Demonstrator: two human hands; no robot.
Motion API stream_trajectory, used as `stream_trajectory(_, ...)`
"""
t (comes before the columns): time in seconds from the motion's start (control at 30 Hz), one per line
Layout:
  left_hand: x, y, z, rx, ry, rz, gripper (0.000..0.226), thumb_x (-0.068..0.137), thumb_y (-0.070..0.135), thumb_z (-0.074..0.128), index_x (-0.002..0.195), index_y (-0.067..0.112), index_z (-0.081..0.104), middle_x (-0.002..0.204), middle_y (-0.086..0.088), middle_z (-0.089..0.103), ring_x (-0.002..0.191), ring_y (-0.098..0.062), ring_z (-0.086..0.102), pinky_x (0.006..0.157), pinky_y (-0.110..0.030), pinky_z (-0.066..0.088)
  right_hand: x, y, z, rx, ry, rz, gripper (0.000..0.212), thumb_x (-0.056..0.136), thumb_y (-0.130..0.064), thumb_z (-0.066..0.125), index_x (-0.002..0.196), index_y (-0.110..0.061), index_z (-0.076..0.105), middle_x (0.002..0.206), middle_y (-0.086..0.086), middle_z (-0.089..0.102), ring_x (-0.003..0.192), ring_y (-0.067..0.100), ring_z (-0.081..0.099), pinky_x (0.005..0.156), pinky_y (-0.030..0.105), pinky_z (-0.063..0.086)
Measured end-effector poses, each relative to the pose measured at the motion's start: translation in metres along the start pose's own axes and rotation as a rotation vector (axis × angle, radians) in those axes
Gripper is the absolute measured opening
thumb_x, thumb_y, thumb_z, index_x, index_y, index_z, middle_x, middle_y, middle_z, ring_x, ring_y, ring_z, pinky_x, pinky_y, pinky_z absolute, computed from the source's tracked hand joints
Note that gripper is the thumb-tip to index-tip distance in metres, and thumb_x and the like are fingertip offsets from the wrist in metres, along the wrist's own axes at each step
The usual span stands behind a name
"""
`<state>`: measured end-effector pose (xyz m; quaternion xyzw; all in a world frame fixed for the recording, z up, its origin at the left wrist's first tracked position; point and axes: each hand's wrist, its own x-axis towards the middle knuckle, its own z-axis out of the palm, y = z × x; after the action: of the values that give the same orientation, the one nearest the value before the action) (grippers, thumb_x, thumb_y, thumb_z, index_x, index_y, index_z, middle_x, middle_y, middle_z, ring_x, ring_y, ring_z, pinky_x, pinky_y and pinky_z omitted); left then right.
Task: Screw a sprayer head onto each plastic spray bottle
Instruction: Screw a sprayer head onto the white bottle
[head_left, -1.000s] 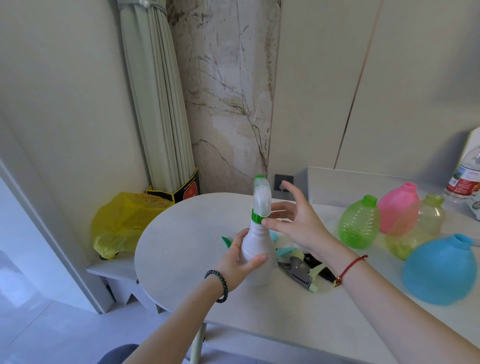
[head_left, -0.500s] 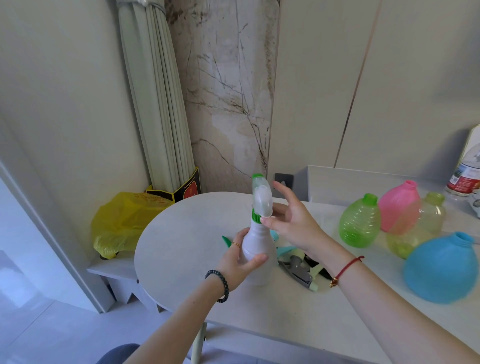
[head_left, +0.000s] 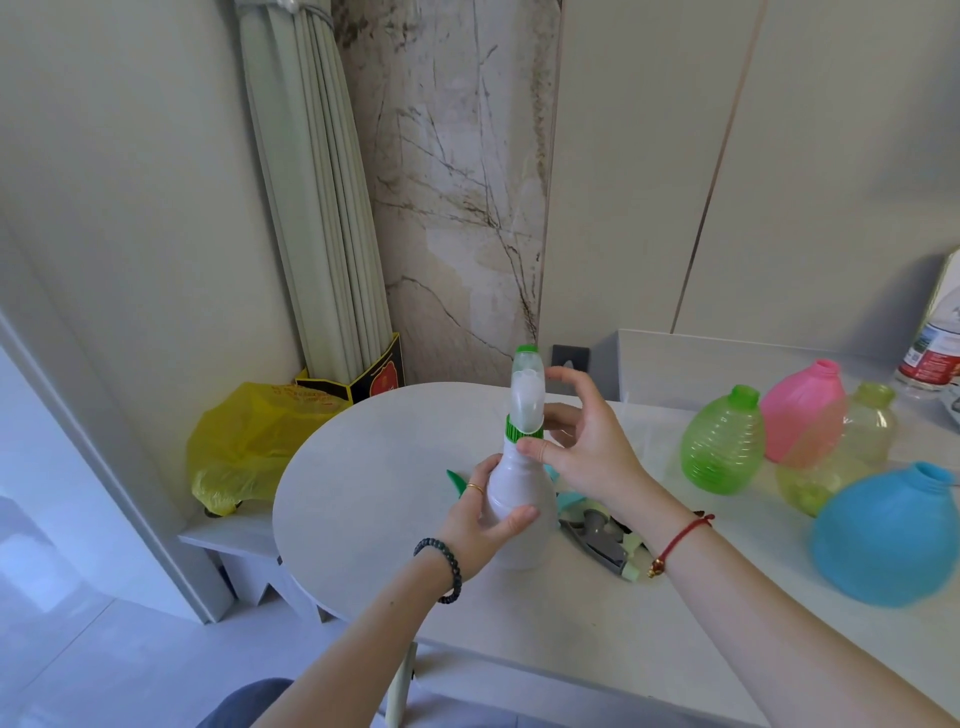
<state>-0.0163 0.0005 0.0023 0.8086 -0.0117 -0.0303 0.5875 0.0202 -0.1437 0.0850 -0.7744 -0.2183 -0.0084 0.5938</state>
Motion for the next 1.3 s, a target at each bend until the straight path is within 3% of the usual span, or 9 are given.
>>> stream_trajectory(0.1, 0.001, 0.000, -0.001, -0.007, -0.008, 0.013, 0.069, 0.078, 0.038, 0.062, 0.133, 0.033, 0.020, 0.120, 0.005, 0.050, 0.110, -0.014, 0.050, 0.093, -0.026, 0.041, 0.001, 0.000, -0.002, -0.037, 0.012, -0.013, 0.067, 0.064, -0.012, 0.079, 0.099, -0.054, 0.040, 0.089, -0.011, 0.068, 0.081, -0.007, 0.061, 0.082, 0.021, 0.045)
stream_trajectory(0.33, 0.000, 0.001, 0.002, -0.010, 0.001, 0.025, 0.066, 0.078, 0.038, 0.063, 0.129, 0.037, 0.021, 0.119, 0.007, 0.051, 0.110, -0.013, 0.050, 0.094, -0.027, 0.041, 0.001, -0.004, -0.003, -0.016, -0.043, -0.007, 0.059, 0.072, -0.013, 0.073, 0.101, -0.053, 0.040, 0.105, -0.005, 0.067, 0.096, 0.001, 0.063, 0.071, 0.014, 0.048)
stream_trajectory(0.47, 0.001, 0.001, 0.001, 0.020, 0.006, 0.021, 0.069, 0.077, 0.040, 0.063, 0.132, 0.034, 0.021, 0.122, 0.004, 0.049, 0.111, -0.015, 0.049, 0.095, -0.029, 0.041, 0.000, -0.003, 0.000, 0.014, 0.028, 0.031, 0.050, 0.070, -0.015, 0.076, 0.095, -0.044, 0.044, 0.095, -0.011, 0.069, 0.092, 0.001, 0.063, 0.072, 0.018, 0.046)
stream_trajectory(0.57, 0.000, 0.001, 0.001, 0.034, 0.009, 0.011, 0.071, 0.077, 0.042, 0.063, 0.133, 0.033, 0.021, 0.124, 0.003, 0.048, 0.113, -0.016, 0.047, 0.096, -0.030, 0.040, -0.005, -0.001, 0.001, 0.023, 0.008, 0.042, 0.047, 0.071, -0.018, 0.075, 0.097, -0.044, 0.045, 0.090, -0.015, 0.070, 0.086, -0.006, 0.062, 0.065, 0.010, 0.045)
stream_trajectory(0.73, -0.003, 0.003, -0.002, 0.039, -0.015, 0.003, 0.062, 0.084, 0.039, 0.052, 0.136, 0.032, 0.019, 0.130, 0.004, 0.045, 0.118, -0.015, 0.044, 0.093, -0.025, 0.036, -0.023, 0.018, -0.004, 0.131, -0.040, 0.091, 0.038, 0.086, -0.027, 0.058, 0.120, -0.036, 0.043, 0.122, -0.003, 0.059, 0.110, 0.001, 0.055, 0.084, 0.014, 0.045)
stream_trajectory(0.87, -0.011, -0.001, -0.004, -0.053, 0.039, 0.040, 0.056, 0.089, 0.031, 0.045, 0.138, 0.027, 0.020, 0.145, -0.002, 0.034, 0.132, -0.021, 0.034, 0.110, -0.042, 0.031, -0.053, 0.049, -0.003, 0.077, -0.033, 0.098, 0.048, 0.086, -0.014, 0.058, 0.117, -0.044, 0.038, 0.133, -0.008, 0.046, 0.121, 0.005, 0.046, 0.094, 0.017, 0.039)
stream_trajectory(1.0, -0.013, -0.003, -0.004, -0.038, 0.067, 0.089, 0.043, 0.084, 0.029, 0.056, 0.120, 0.040, 0.035, 0.131, 0.002, 0.048, 0.121, -0.018, 0.045, 0.090, -0.019, 0.040, -0.069, 0.067, 0.016, -0.099, -0.109, 0.111, 0.075, 0.073, -0.021, 0.072, 0.131, -0.040, 0.029, 0.132, -0.019, 0.044, 0.125, 0.006, 0.041, 0.104, 0.026, 0.037)
stream_trajectory(1.1, -0.013, 0.000, -0.006, -0.042, 0.098, 0.099, 0.037, 0.080, 0.030, 0.062, 0.105, 0.047, 0.041, 0.116, 0.014, 0.053, 0.108, -0.012, 0.051, 0.074, -0.011, 0.046, -0.062, 0.064, 0.026, -0.117, -0.009, 0.097, 0.073, 0.073, -0.027, 0.072, 0.131, -0.039, 0.030, 0.130, -0.014, 0.048, 0.121, 0.006, 0.044, 0.104, 0.032, 0.040)
stream_trajectory(1.3, 0.020, 0.047, -0.055, 0.042, 0.118, 0.205, 0.039, 0.074, 0.037, 0.062, 0.106, 0.047, 0.042, 0.112, 0.014, 0.055, 0.099, -0.001, 0.053, 0.069, -0.008, 0.048, -0.002, 0.024, 0.024, -0.023, 0.032, -0.033, 0.063, 0.066, -0.029, 0.077, 0.111, -0.049, 0.039, 0.114, -0.024, 0.053, 0.104, -0.009, 0.050, 0.083, 0.016, 0.050)
